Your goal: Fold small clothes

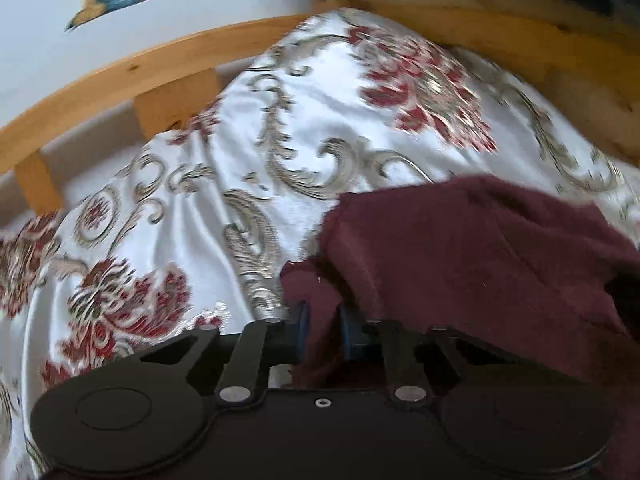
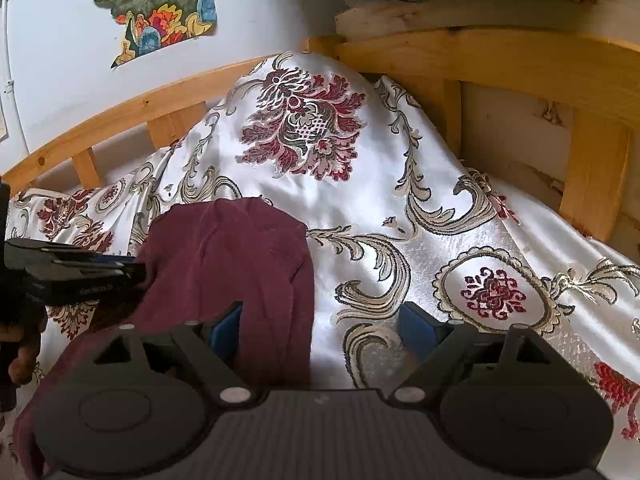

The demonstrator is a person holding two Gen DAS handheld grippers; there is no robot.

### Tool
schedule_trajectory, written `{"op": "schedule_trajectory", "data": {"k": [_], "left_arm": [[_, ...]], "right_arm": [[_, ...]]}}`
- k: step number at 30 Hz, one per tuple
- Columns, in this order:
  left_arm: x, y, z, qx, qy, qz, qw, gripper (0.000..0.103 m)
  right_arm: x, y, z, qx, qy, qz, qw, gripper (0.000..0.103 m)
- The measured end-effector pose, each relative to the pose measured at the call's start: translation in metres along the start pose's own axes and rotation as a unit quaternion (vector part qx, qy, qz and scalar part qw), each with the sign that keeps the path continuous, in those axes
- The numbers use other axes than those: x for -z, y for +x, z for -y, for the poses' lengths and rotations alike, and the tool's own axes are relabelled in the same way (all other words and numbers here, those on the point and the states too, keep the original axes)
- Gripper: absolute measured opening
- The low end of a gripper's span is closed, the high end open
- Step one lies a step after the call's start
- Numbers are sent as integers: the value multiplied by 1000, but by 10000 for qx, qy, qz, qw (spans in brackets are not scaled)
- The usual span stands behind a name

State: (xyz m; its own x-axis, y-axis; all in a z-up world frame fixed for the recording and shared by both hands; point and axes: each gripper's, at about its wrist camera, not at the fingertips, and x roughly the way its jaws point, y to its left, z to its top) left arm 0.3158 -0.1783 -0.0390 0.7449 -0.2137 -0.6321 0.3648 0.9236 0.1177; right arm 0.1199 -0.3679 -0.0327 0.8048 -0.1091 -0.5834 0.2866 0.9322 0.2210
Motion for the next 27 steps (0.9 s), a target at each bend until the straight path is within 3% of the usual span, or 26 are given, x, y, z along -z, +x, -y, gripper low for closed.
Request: {"op": "schedule_trajectory", "data": {"k": [2,3,5,11,15,18,21,27], "left_arm": [[0,-4,-7,-99,-196,124,9997,9],[1,-7,-10,-192,-240,196,9993,2],[2,-9,-19,-487,-391,275,9977,1],[8,-7,-39,-444,-859,143,9952,3],[9,-17,-40,-402,-930,340,9943,26],[9,-25,-40,-67,-1000,549,9934,42],[6,-24,-31,-51,-915,459,9947,53],[25,-56,-18,153,-1204,300,9922,81]], "right_arm": [[0,0,0,-5,6,-5,10000,87],[0,0,0,-3,6,-5,10000,87],[0,0,0,5,4,-6,10000,88],[1,1,0,15,-12,-9,10000,88],[1,1,0,14,3,-9,10000,89],[1,2,0,28,-6,-3,10000,91],[0,2,2,9,40,23,10000,95],[-6,-9,9,-48,211,265,9994,102]]}}
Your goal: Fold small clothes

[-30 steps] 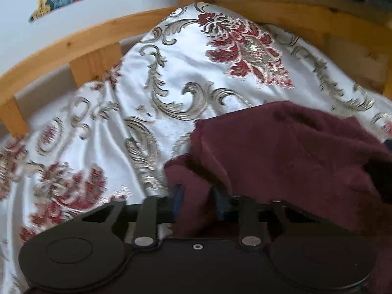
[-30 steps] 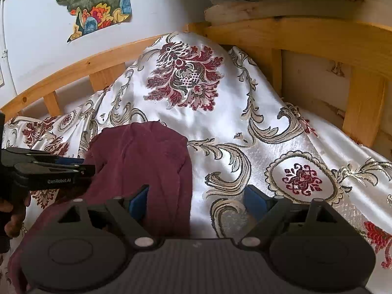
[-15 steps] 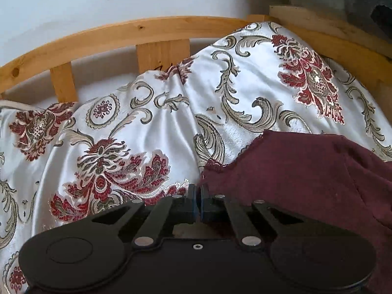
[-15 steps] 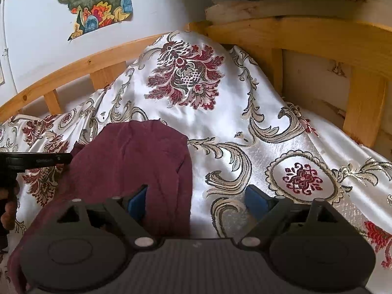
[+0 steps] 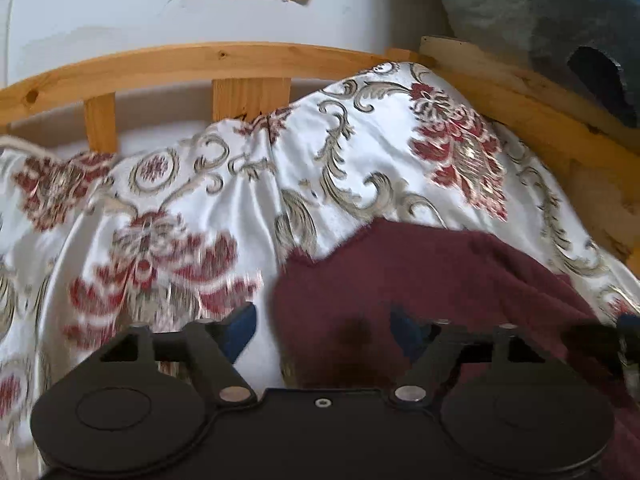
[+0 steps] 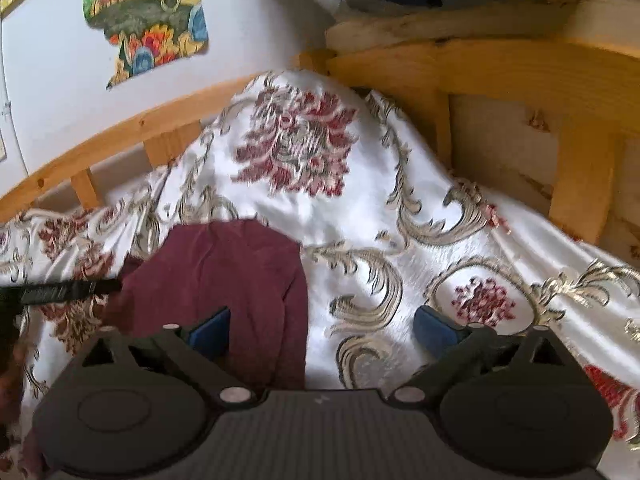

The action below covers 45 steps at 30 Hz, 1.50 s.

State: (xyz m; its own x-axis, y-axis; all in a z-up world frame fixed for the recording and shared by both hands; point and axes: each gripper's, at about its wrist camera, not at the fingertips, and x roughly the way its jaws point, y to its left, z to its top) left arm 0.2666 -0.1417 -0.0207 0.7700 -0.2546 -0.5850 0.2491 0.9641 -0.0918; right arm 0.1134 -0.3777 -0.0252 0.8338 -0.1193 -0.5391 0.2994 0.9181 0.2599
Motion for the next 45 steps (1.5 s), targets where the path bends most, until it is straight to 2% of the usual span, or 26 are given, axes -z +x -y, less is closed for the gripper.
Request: {"op": "schedule_trajectory", "data": {"k": [2,4,7,9,13,16,19,24,27,31,34,39,41,43,45], "left_arm": [[12,-18,2,77,-92,-94,9999,88],[24,-33,3,50,-204,-193,9996,99],[44,-54,3,123,-432,-345,9984,99],[56,-63,2,141,-506,-445,9976,100],[75,-71,5,-12,-577,-561,9968,101],[84,-73,10,-104,-574,-637,9963,102],[92,-73,18,-263,-574,-667,9958,102],[94,-75,24,-449,-536,-598,9958,102],[95,-73,21,-429,-744,-668,9941,102],[101,-73,19,-412,-966,-636,9924,102],[103,-75,20,-441,-972,-579,9926,102],[102,-74,21,-436,-838,-572,9939,102],[102,-73,20,-411,-863,-591,9937,102],[102,-73,19,-393,-897,-603,9934,102],[103,-73,19,-393,-906,-597,9933,102]], "right_arm": [[-4,-7,1,-152,26,118,9998,103],[-6,-13,-1,-497,-24,110,9987,103],[-5,-18,-7,-1059,-127,-78,9943,103],[-3,-21,-16,-1072,-287,-243,9935,103],[13,-30,-33,-496,-707,-528,9949,103],[36,-33,-41,379,-1416,-738,9864,103],[46,-39,-43,624,-1655,-668,9820,103],[43,-52,-36,453,-1217,-344,9909,103],[35,-62,-20,71,-312,149,9994,103],[23,-54,3,-330,938,484,9939,103],[17,-39,9,-362,1269,598,9895,102],[18,-25,4,-251,1166,811,9896,83],[22,-19,0,-264,1134,743,9904,75],[25,-14,-6,-248,980,639,9928,60],[28,-12,-12,-188,798,590,9949,51]]}}
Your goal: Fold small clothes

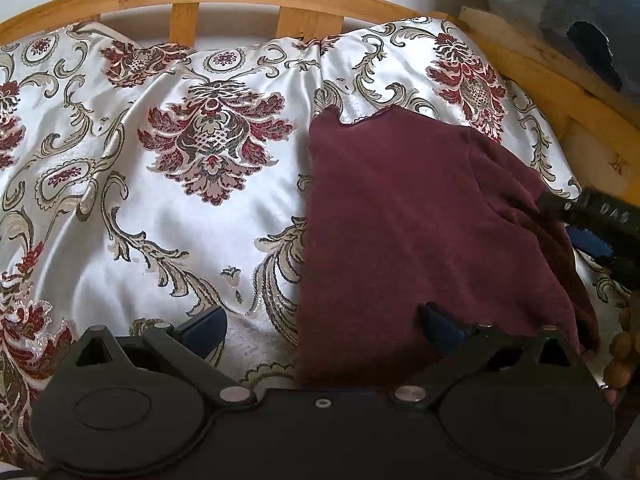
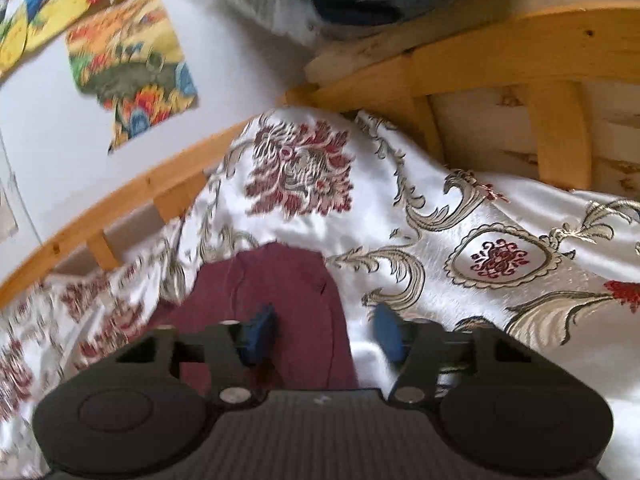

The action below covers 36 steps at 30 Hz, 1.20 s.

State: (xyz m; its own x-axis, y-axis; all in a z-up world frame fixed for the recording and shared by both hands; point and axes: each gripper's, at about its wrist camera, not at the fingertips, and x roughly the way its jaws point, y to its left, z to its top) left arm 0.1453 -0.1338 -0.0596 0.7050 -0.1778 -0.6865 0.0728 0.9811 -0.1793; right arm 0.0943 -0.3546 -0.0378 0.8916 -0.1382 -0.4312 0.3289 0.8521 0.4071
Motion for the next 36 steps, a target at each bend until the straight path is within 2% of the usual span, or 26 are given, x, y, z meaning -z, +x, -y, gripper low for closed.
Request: {"op": "schedule_trajectory", "data": {"k": [3,5,7,9,11,13,19,23,24,26,27,28,30,36], "left_arm": [[1,0,0,-16,20,18,10000,102],[0,0,1,-22,28,-1,10000,102],[-4,1,4,7,154,-161,9998,102],[-15,3,9,111,424,-437,9981,102],[-22,5,14,172,678,-599,9958,102],[-24,6,16,221,800,-664,9943,102],[-8,4,1,444,161,-550,9974,102],[-6,5,1,480,171,-517,9974,102],[-5,5,1,482,185,-509,9974,102],[-5,6,2,501,175,-497,9974,102],[-5,7,1,520,159,-503,9973,102],[-5,8,1,546,136,-512,9971,103],[-5,11,0,617,85,-541,9966,102],[-6,22,-3,851,-7,-632,9944,103]], "right_arm": [[2,1,-6,-73,-175,-41,9998,36],[2,0,-10,-51,-345,-31,9994,30],[1,2,-16,35,-595,-7,9982,18],[-2,7,-20,109,-925,116,9956,11],[-6,16,-20,142,-1100,158,9937,10],[-9,22,-16,204,-988,225,9946,7],[-12,32,-8,217,-779,233,9965,7],[-20,27,0,12,-415,263,9988,8],[-21,27,4,-72,-271,253,9993,12],[-24,26,16,-363,235,189,9989,58],[-24,26,21,-474,463,212,9976,88],[-23,25,27,-622,699,272,9952,93],[-23,28,33,-867,940,230,9915,93],[-26,51,22,-1081,299,-186,9935,99]]}}
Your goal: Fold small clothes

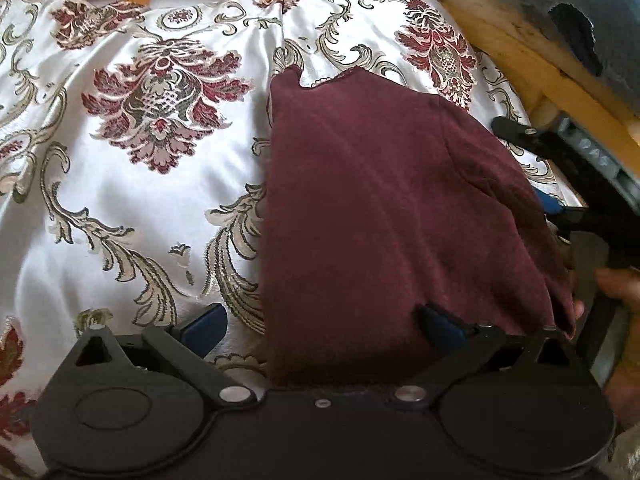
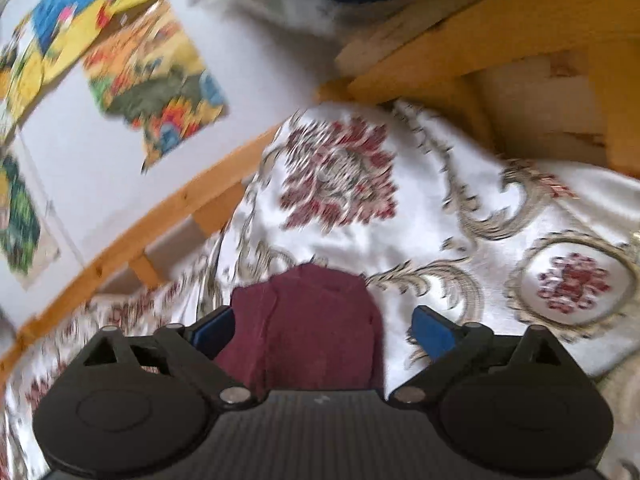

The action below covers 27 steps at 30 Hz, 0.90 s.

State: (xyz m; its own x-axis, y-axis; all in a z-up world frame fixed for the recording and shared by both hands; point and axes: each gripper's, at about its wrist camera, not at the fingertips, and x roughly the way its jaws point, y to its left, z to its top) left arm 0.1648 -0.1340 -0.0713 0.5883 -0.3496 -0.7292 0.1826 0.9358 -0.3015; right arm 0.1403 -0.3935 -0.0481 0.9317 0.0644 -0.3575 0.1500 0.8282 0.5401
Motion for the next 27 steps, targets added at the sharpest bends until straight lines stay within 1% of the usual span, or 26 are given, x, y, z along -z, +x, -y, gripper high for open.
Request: {"op": "schedule_trajectory", "data": {"k": [3,5,6,7,9,10,11,12,14,16,19,21,23,27], "left_arm": [[0,-1,-1,49,60,3,10000,102],[-2,-2,-2,106,121,-31,9999,102],[-4,-5,-4,168,131,-51,9998,102],[-6,-10,-6,279,130,22,9995,100],[-8,-25,-12,608,214,464,9968,100],[-9,-30,-14,706,282,673,9948,102],[-10,-33,-15,758,355,789,9934,102],[-12,-32,-14,791,452,780,9928,102],[-15,-24,-10,806,613,630,9929,102],[-17,-13,-7,722,634,475,9942,102],[-18,6,-12,722,462,48,9963,103],[-18,15,-18,828,223,-155,9962,103],[-18,16,-22,902,75,-198,9957,103],[-19,15,-24,913,89,-231,9955,102]], "right_arm": [[-2,19,-4,-81,-487,-316,9983,97],[0,27,-6,-105,-747,-486,9960,93],[2,30,-7,-100,-854,-541,9948,87],[4,30,-9,-106,-903,-574,9942,80],[6,28,-8,-98,-854,-573,9946,73],[6,27,-7,-104,-803,-555,9952,69],[6,27,-6,-93,-760,-535,9956,67],[5,26,-5,-69,-723,-516,9960,65],[6,25,-4,-60,-684,-498,9964,65],[6,23,-3,-52,-695,-487,9964,66],[6,25,-4,-33,-694,-478,9964,68],[7,25,-5,-37,-716,-490,9962,71],[8,25,-6,-28,-756,-505,9959,72],[8,25,-7,-35,-778,-519,9956,75]]}}
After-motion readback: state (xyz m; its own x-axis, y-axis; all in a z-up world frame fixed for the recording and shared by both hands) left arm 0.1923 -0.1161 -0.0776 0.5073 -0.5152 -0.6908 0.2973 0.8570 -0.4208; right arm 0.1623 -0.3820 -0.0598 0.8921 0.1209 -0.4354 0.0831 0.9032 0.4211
